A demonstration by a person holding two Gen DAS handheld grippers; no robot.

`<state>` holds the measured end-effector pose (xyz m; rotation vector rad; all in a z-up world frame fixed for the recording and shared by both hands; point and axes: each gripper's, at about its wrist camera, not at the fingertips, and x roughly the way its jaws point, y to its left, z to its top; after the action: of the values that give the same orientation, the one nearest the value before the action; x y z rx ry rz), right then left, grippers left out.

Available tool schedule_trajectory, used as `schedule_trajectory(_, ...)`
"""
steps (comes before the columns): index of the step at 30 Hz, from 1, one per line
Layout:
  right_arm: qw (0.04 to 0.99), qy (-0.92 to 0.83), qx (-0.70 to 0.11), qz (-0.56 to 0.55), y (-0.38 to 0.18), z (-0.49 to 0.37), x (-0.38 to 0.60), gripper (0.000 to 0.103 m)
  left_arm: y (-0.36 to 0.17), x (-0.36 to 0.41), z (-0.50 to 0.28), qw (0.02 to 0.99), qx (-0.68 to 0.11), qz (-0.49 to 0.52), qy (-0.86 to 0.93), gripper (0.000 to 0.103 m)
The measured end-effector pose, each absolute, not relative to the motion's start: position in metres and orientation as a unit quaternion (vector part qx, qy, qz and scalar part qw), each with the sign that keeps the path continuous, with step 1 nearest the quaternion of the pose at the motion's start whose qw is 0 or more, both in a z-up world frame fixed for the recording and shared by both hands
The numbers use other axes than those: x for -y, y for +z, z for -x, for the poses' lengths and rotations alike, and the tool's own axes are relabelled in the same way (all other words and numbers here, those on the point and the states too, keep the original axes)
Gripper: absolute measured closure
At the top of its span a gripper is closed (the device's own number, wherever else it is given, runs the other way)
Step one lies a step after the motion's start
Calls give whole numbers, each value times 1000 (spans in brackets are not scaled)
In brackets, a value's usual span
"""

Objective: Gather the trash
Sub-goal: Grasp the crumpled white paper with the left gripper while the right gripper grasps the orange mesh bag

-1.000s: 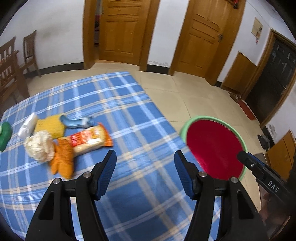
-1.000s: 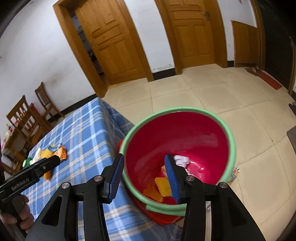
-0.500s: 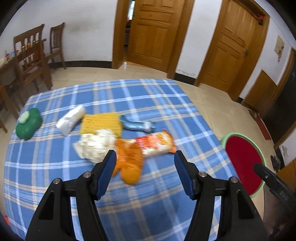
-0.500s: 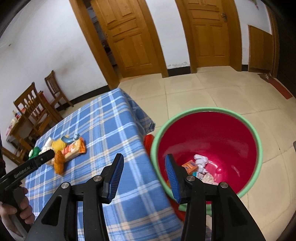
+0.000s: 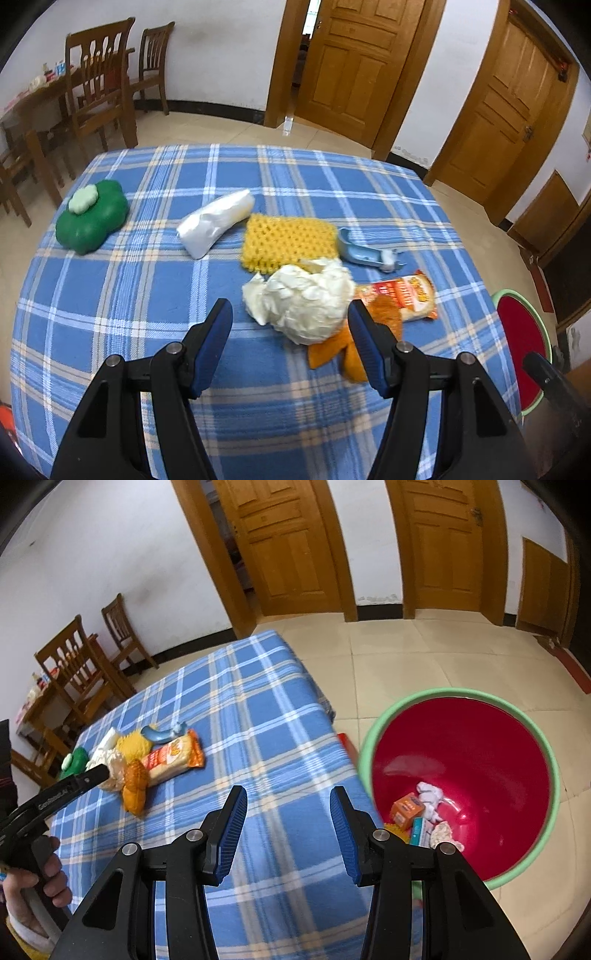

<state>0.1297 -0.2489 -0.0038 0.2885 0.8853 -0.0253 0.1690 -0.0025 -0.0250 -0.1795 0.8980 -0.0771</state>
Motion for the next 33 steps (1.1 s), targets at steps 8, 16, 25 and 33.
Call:
schedule_trajectory(8, 891, -1, -436, -125, -8, -139, 228, 55, -34, 0, -173, 893, -434, 103, -57, 41)
schedule_trajectory(16, 889, 15, -444, -110, -11, -146, 209, 55, -32, -8, -167, 893, -425, 127, -76, 66)
schedule_trajectory(25, 888, 45, -449, -95, -12, -154, 184, 55, -22, -33, -148, 900, -408, 144, -53, 67)
schedule_trajectory(33, 883, 81, -455, -78, -13, -166, 149, 55, -28, -55, -133, 899, -409, 157, -28, 67)
